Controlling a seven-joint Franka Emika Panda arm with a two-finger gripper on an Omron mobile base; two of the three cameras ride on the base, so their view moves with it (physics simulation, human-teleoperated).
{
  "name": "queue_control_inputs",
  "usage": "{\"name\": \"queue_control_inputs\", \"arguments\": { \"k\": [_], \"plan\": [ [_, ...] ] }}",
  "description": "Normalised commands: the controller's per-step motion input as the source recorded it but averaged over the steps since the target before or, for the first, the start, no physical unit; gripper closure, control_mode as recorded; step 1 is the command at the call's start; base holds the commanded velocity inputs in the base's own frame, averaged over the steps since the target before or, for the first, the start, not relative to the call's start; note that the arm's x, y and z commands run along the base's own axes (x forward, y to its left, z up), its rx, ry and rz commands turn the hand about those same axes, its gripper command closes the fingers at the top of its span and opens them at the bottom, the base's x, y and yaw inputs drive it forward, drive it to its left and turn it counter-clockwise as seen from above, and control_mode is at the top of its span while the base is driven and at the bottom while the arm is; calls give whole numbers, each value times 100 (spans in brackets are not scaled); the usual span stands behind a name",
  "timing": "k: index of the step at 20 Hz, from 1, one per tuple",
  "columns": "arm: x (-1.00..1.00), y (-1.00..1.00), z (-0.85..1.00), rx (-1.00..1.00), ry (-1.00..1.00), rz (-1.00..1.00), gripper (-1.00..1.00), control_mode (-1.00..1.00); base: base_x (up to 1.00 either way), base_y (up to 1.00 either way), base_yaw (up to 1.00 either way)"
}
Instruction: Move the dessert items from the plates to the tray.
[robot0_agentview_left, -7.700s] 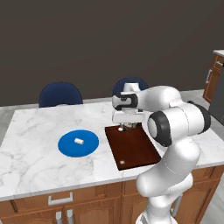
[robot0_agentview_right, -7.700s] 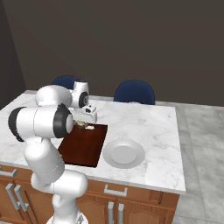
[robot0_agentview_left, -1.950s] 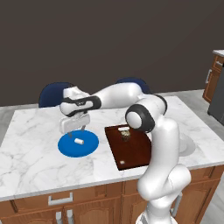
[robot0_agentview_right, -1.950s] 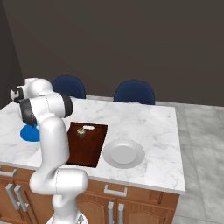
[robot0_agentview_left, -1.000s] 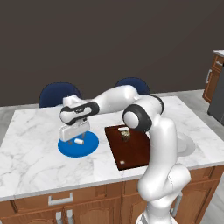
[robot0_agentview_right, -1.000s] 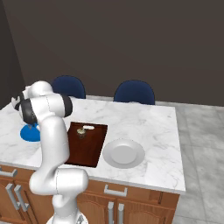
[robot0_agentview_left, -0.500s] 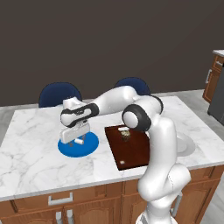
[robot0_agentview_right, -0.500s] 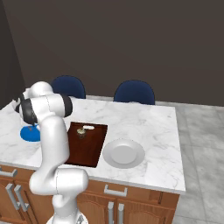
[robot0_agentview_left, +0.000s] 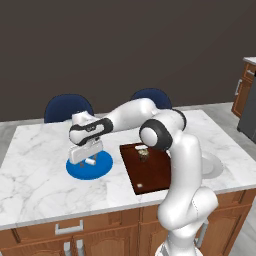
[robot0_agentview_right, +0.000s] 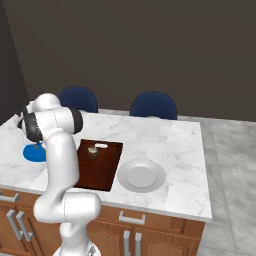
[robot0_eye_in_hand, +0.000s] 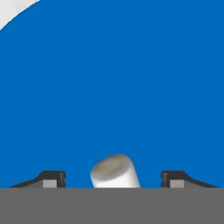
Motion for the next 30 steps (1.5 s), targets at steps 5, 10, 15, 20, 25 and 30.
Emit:
{"name": "queue_control_inputs", "arguments": {
  "k": [5, 10, 15, 20, 25, 30],
  "plan": [
    [0, 0, 0, 0, 0, 0, 100, -100, 0, 0, 0],
    [0, 0, 0, 0, 0, 0, 100, -100, 0, 0, 0],
    [-3, 0, 28, 0, -3, 0, 100, -100, 0, 0, 0],
    [-18, 0, 62, 0, -8, 0, 100, -100, 0, 0, 0],
    [-51, -30, 46, 0, -5, 0, 100, -100, 0, 0, 0],
    [-53, -54, 37, 0, -3, 0, 100, -100, 0, 0, 0]
  ]
}}
